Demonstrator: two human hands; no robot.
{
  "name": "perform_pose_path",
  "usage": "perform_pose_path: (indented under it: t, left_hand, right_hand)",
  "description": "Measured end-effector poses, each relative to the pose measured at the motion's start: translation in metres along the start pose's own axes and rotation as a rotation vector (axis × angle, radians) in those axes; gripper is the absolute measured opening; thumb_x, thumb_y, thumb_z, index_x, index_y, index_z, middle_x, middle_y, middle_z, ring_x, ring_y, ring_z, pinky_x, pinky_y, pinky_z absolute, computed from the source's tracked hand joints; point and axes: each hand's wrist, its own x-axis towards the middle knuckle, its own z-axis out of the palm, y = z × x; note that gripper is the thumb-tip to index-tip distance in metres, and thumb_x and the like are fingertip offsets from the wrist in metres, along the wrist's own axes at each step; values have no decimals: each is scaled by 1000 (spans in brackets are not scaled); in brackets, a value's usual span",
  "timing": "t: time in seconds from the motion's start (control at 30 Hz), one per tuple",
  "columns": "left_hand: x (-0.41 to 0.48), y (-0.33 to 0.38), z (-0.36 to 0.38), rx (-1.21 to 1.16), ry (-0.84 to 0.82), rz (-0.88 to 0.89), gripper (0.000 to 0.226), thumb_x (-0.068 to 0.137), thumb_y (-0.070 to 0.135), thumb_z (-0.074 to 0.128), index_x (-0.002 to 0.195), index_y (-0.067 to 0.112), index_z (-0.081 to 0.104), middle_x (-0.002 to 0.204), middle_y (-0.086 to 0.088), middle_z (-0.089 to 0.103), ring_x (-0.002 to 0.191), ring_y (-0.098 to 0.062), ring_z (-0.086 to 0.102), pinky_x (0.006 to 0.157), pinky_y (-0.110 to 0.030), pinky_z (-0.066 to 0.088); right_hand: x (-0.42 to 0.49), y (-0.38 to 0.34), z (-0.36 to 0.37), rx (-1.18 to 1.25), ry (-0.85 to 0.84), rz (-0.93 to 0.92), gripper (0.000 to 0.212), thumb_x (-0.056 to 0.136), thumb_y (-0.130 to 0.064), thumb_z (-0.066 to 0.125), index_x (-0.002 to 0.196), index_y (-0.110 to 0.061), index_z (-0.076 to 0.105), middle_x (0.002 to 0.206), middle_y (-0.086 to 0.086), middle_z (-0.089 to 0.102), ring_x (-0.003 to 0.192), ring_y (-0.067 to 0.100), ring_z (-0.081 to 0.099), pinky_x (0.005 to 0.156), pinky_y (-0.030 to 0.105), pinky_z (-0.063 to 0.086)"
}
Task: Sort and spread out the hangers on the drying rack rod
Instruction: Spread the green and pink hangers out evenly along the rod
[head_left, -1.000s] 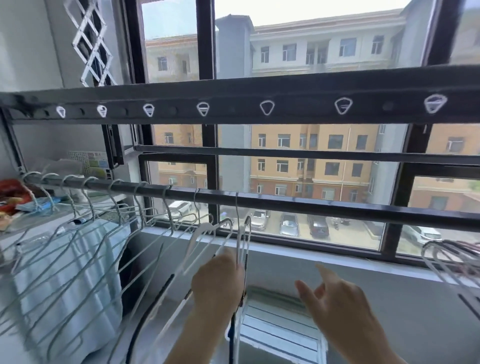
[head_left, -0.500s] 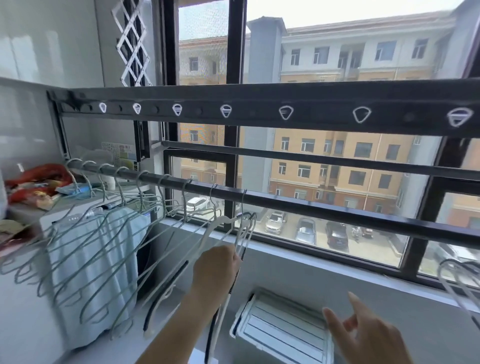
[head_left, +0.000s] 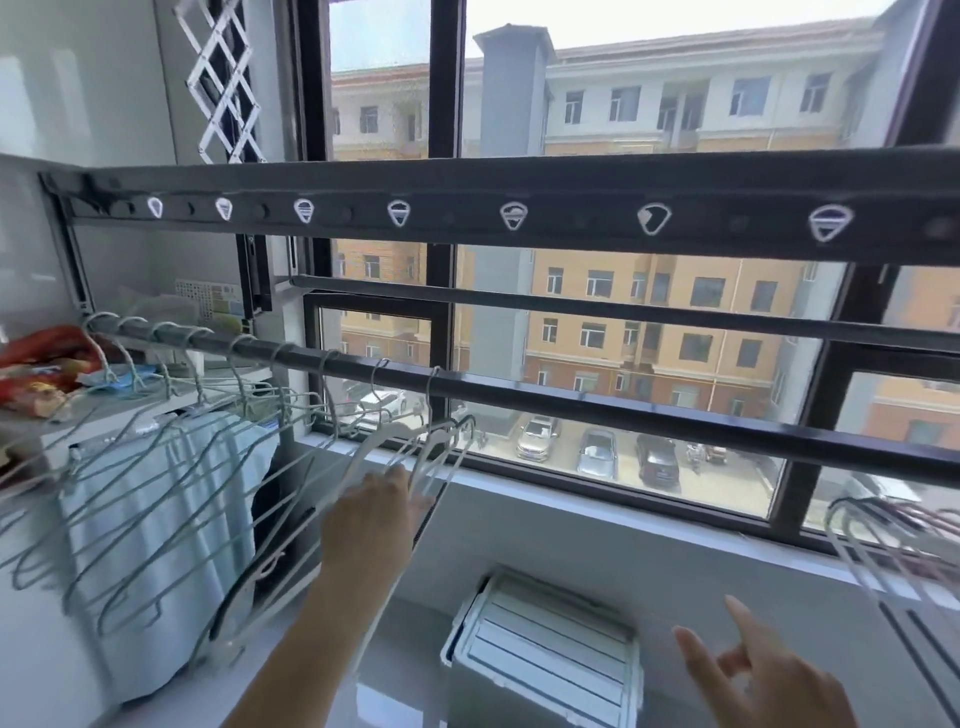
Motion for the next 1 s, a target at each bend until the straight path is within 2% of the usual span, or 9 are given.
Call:
perform_pose_path:
  t: [0.13,0.2,0.37,0.5,0.6,0.73,0.83,0.9,1.0]
  left_hand:
    - [-25,52,-30,-118,160,144,54,79,46,60,120,11,53,106,-10,62,98,-26,59,77,-34,51]
    - [-41,92,-38,-320,188,303,45,79,38,64,114,10,58,103,-9,63,96,-26,60,78,-35,50]
    - [-85,204,-34,-899,-301,453,37,84,37,61,119,26,54,107,14,57,83,-2,55,76,-21,41]
    - [-103,283,-7,-1068,-583,476,43,85,33,61,124,16,50,112,1,62,94,-6,59,89,-28,48]
    - [-118,327,3,-1094,-637,477,54,88,34,56,132,6,41,124,-10,57,97,-11,58,91,-28,48]
    - [-137,363,6,-1097,-596,478,51,88,35,56,126,0,47,133,-11,51,102,-19,60,89,-24,46]
    - [-140,376,7,-1123,-559,432,50,87,26,58,130,6,41,89,-4,63,76,-13,60,73,-22,46]
    - [-138,377,11,-1118,-521,408,49,88,19,52,134,12,36,59,7,50,51,-5,47,56,-21,40]
    - [-130,369,16,-1101,-469,380,42,91,17,47,132,14,39,50,8,45,39,-3,42,46,-15,34]
  right_hand:
    - [-3,6,-27,-74,4,-21,111,61,-90,16,124,-7,57,45,-21,47,49,3,48,57,26,43]
    - [-5,14,-43,-84,39,-39,81,78,-72,37,133,-13,47,58,-15,54,56,-1,52,62,10,40]
    - [2,45,-96,-257,143,-39,39,84,-46,57,111,-20,66,69,-8,65,61,9,59,52,10,30]
    - [16,79,-145,-415,258,44,22,87,-30,59,100,-14,68,76,3,68,59,14,54,52,21,41]
    - [20,102,-167,-519,290,149,30,89,-36,53,105,-12,62,84,4,63,70,22,59,56,25,41]
    - [24,119,-162,-588,131,224,32,90,-41,48,108,-17,60,85,-2,63,75,18,60,58,25,40]
    - [29,126,-155,-627,100,240,26,90,-32,48,112,-19,55,92,2,64,80,22,61,61,26,40]
    - [33,129,-152,-632,76,235,22,90,-27,48,109,-19,52,89,3,64,72,22,55,60,27,40]
    - [41,130,-146,-616,32,231,18,88,-24,47,102,-15,54,79,2,59,67,21,54,58,28,44]
